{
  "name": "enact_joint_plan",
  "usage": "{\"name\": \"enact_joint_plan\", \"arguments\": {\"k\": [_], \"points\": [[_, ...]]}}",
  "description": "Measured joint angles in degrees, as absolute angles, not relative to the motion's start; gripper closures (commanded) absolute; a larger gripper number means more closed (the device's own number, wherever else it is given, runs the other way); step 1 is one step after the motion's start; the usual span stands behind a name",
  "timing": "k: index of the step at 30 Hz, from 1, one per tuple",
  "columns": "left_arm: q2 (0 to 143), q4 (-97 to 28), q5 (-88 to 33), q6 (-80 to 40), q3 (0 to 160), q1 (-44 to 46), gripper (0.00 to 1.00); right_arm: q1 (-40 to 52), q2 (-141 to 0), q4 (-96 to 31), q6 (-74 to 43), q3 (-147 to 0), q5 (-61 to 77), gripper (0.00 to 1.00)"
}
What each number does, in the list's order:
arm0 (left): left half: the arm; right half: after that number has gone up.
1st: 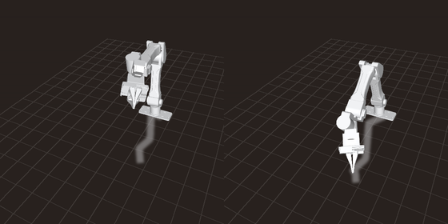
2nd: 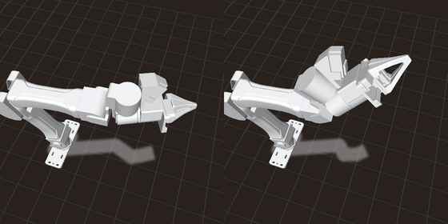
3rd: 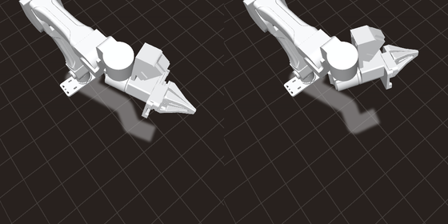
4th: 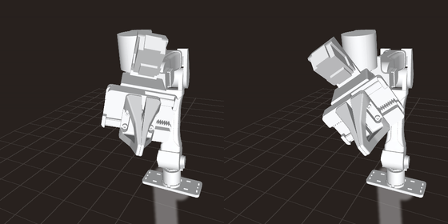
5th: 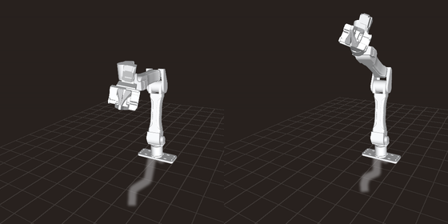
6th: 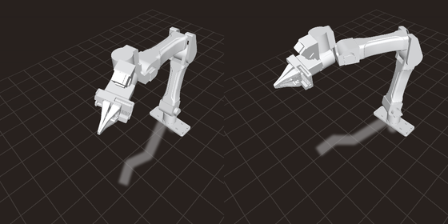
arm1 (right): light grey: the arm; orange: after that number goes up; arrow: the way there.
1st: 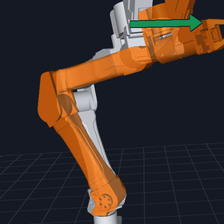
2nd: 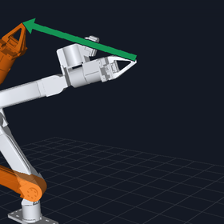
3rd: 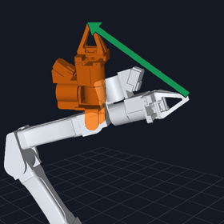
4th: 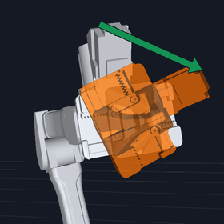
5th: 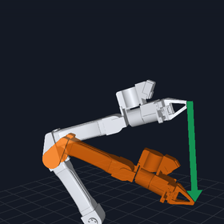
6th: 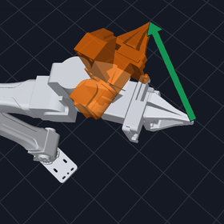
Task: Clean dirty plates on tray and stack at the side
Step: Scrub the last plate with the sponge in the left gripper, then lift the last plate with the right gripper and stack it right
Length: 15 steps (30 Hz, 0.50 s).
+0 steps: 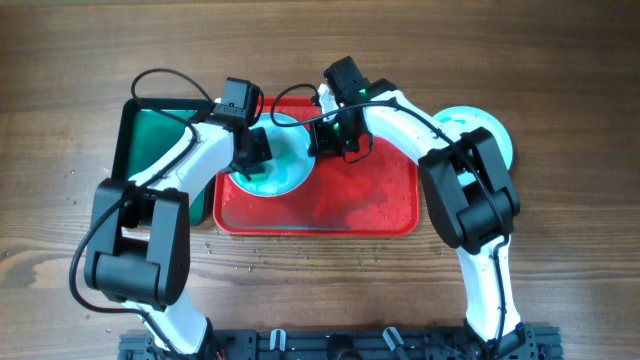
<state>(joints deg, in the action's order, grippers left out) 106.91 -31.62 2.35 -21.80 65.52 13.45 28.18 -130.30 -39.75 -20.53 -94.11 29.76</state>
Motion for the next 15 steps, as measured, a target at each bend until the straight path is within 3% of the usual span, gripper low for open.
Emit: {"name": "enact_joint_plan", "arguments": {"k": [7,12,15], "points": [[106.91,-22.65,0.8,-14.17,65.3,13.47,0.96,28.18,-130.3,-39.75,-20.49,-94.11,29.58,0.96],[106.91,-25.3,-21.67,-4.29,65.28,13.45,0.96,28.21,-130.3,-39.79,-20.4,-94.11,29.56,0.96],[106.91,-25.5,-27.55,-2.85,65.3,12.53,0.96,28.21,-130.3,-39.79,-20.43,-94.11,29.58,0.96]]}}
